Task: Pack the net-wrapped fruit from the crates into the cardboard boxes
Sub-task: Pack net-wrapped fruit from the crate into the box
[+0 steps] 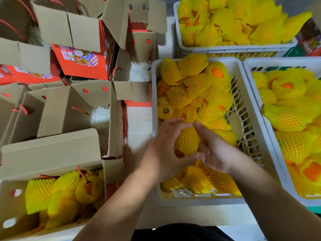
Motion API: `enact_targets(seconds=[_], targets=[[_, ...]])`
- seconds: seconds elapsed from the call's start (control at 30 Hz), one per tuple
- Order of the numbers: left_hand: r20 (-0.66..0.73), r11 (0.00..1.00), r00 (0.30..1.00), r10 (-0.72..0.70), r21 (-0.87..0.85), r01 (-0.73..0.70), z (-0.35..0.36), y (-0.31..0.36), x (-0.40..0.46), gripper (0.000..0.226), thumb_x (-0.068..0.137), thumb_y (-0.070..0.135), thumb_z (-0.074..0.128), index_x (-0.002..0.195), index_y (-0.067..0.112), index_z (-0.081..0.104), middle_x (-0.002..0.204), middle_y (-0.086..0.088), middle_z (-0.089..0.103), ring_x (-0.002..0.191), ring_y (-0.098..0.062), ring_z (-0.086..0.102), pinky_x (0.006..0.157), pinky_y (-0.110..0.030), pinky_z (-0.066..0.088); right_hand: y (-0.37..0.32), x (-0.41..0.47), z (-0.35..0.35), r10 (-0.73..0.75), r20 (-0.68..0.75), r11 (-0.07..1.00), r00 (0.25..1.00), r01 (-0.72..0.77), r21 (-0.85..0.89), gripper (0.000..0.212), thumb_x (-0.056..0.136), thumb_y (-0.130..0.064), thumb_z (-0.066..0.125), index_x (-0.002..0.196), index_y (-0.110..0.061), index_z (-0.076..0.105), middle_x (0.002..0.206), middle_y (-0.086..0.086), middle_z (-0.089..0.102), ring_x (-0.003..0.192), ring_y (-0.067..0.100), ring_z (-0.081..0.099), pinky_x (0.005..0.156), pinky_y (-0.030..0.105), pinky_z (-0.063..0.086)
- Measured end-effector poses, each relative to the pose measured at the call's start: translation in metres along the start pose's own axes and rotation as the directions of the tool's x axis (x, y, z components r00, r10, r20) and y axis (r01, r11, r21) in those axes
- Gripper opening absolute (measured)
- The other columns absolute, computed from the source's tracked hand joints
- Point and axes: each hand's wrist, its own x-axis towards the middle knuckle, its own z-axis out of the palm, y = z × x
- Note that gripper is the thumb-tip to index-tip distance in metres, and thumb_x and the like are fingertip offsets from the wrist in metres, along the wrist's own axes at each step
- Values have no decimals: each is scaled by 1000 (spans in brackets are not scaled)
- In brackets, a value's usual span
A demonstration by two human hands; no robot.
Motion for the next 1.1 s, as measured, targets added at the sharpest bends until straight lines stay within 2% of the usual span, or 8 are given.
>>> enact_targets(seconds=[0.1, 0.17, 0.23, 0.4, 0.5, 0.77, 0.93, 1.1], targets=[[-203, 823, 919, -338, -538, 184, 5, 13, -4, 65, 75, 48, 81, 131, 28, 53, 119, 2, 64, 112, -22, 66, 93, -49, 58, -10, 50, -9, -340, -437, 833, 833, 51, -550, 34, 95, -29, 69, 125, -14, 61, 124, 19, 65, 93, 26, 68, 79, 43, 58], [-92, 560, 852, -516, -788, 254, 6, 16, -3, 52, 82, 44, 80, 125, 29, 56, 109, 5, 71, 103, -25, 72, 85, -53, 62, -6, 83, -17, -476, -274, 415, 836, -61, -908, 67, 90, -30, 75, 147, -13, 44, 146, 18, 46, 129, 33, 49, 105, 47, 43], [37, 361, 819, -572, -886, 292, 5, 16, -5, 44, 88, 42, 77, 125, 27, 59, 117, 0, 71, 106, -26, 73, 85, -58, 61, 2, 110, -21, -448, -177, 266, 876, -58, -962, 84, 89, -29, 75, 154, -11, 26, 152, 17, 27, 140, 37, 32, 110, 48, 39], [151, 243, 828, -541, -914, 325, -2, 11, -21, 47, 86, 38, 69, 131, 26, 60, 137, -10, 62, 122, -37, 65, 89, -60, 58, -1, 141, -17, -545, -387, 496, 744, -87, -864, 75, 81, -30, 81, 136, -12, 33, 140, 18, 31, 119, 49, 51, 92, 54, 49], [172, 194, 849, -500, -933, 303, -11, 3, -33, 45, 90, 34, 67, 133, 25, 60, 139, -12, 61, 123, -38, 64, 89, -60, 57, 8, 133, -19, -611, -391, 486, 688, -65, -872, 81, 72, -26, 88, 132, -7, 38, 134, 20, 38, 119, 48, 49, 97, 57, 46], [107, 200, 882, -458, -955, 220, -52, -20, -67, 29, 88, 30, 66, 117, 32, 68, 126, -9, 67, 111, -32, 69, 85, -53, 58, 35, 42, 19, -647, -456, 655, 612, 140, -742, 60, 77, -24, 79, 129, -32, 49, 125, 7, 33, 123, 28, 43, 104, 30, 40], [18, 277, 913, -407, -950, 142, -108, -43, -114, 26, 88, 28, 68, 114, 32, 70, 112, -6, 70, 96, -22, 68, 85, -53, 53, 59, -30, 142, -729, -190, 586, 657, 455, -671, 61, 73, -12, 73, 121, -36, 45, 85, -3, 64, 61, 11, 56, 54, 22, 44], [18, 284, 892, -451, -945, 162, -185, -75, -183, 61, 96, 53, 60, 143, 15, 54, 140, -19, 61, 128, -35, 59, 107, -55, 47, 127, -35, 263, -729, 65, 529, 682, 620, -579, 68, 75, -12, 76, 128, -36, 41, 113, 9, 62, 91, 14, 66, 73, 26, 53]])
